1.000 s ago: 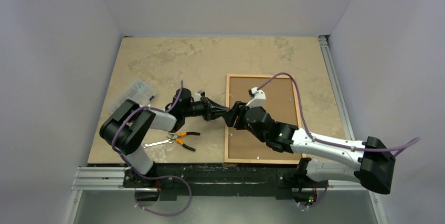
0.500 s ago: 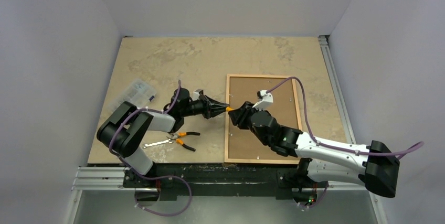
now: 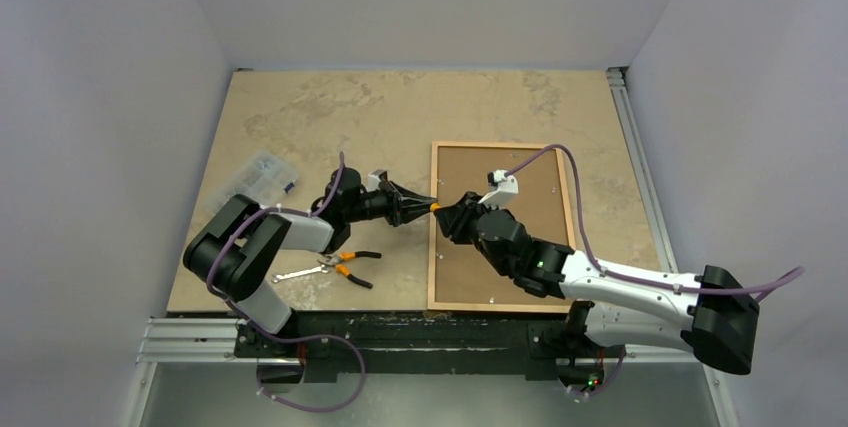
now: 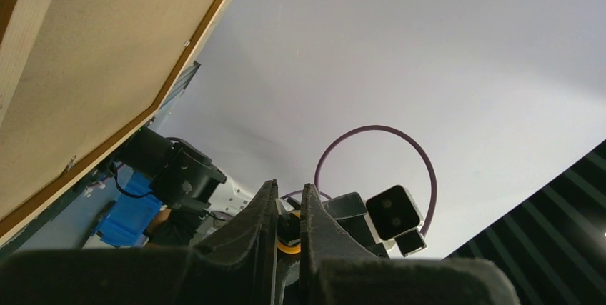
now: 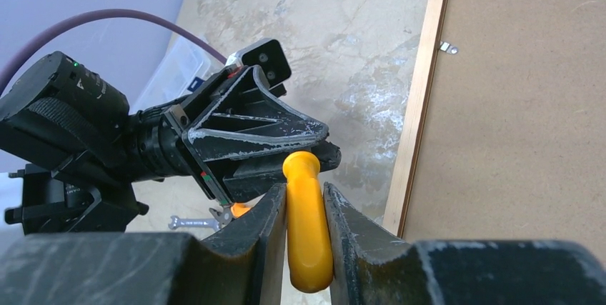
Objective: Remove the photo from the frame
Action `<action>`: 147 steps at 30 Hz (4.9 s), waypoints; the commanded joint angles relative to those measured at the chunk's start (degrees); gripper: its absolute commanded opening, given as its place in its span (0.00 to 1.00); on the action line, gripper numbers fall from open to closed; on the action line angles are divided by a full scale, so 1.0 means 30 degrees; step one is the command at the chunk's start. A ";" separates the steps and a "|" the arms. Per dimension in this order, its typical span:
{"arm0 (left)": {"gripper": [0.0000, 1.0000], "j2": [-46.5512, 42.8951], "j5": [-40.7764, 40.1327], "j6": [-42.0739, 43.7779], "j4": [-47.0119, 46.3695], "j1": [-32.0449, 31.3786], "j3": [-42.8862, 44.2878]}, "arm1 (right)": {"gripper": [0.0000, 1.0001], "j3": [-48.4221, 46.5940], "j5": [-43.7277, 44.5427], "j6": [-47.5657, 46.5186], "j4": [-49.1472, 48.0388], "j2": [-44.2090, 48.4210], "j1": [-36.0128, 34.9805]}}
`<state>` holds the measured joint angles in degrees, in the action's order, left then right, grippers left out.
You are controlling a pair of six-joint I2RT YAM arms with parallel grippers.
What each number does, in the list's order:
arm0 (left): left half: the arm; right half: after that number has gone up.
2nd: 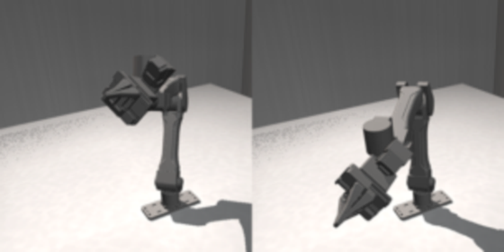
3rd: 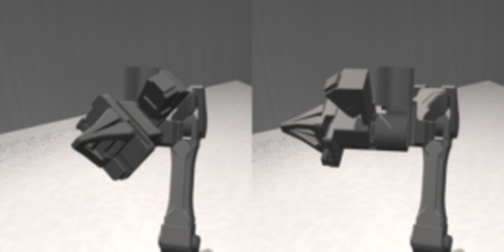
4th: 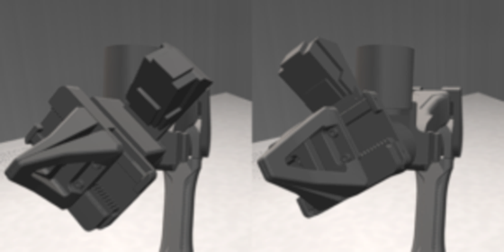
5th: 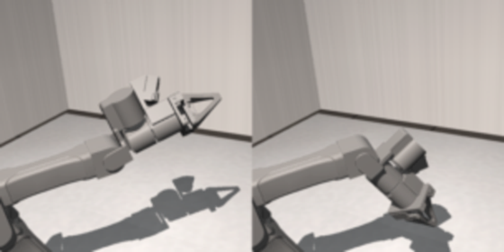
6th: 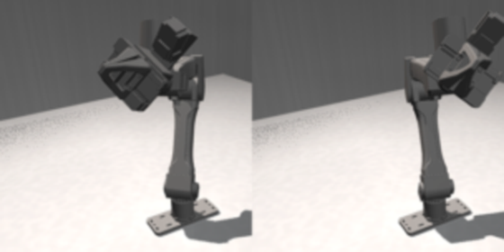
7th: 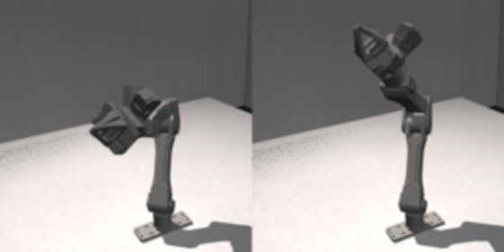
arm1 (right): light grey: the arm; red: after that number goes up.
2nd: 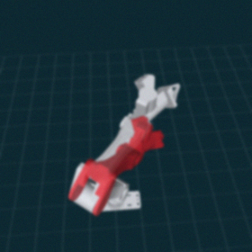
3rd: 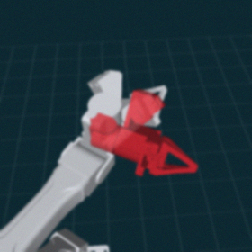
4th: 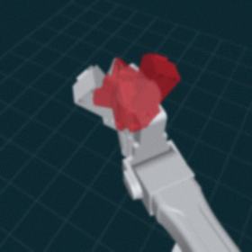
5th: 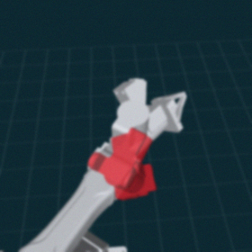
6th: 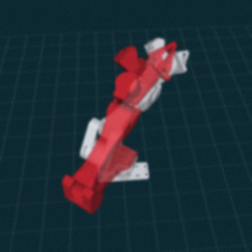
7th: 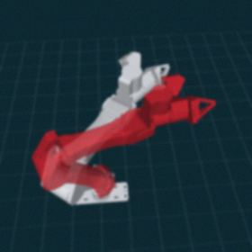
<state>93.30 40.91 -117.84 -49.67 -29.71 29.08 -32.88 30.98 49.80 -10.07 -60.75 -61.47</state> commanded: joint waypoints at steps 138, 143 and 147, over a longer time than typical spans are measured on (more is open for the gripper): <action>0.26 -0.0410 -0.5402 1.9985 1.8795 -0.4978 0.2888 | 0.00 -1.5795 0.7873 -0.1302 1.4533 -1.4259 0.3291; 0.32 -0.0910 -0.5492 2.0597 1.8873 -0.4978 0.3014 | 0.00 -1.2980 0.5623 -0.3387 1.1693 -0.9193 0.3292; 0.44 -0.1907 -0.5322 2.1229 1.8876 -0.4974 0.3192 | 0.00 -0.9155 0.1508 -0.5073 0.8997 -0.4766 0.3292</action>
<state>90.30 27.22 -58.50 4.23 -44.29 38.37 -68.36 47.13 40.73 26.57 -86.17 -51.62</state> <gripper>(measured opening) 0.396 0.172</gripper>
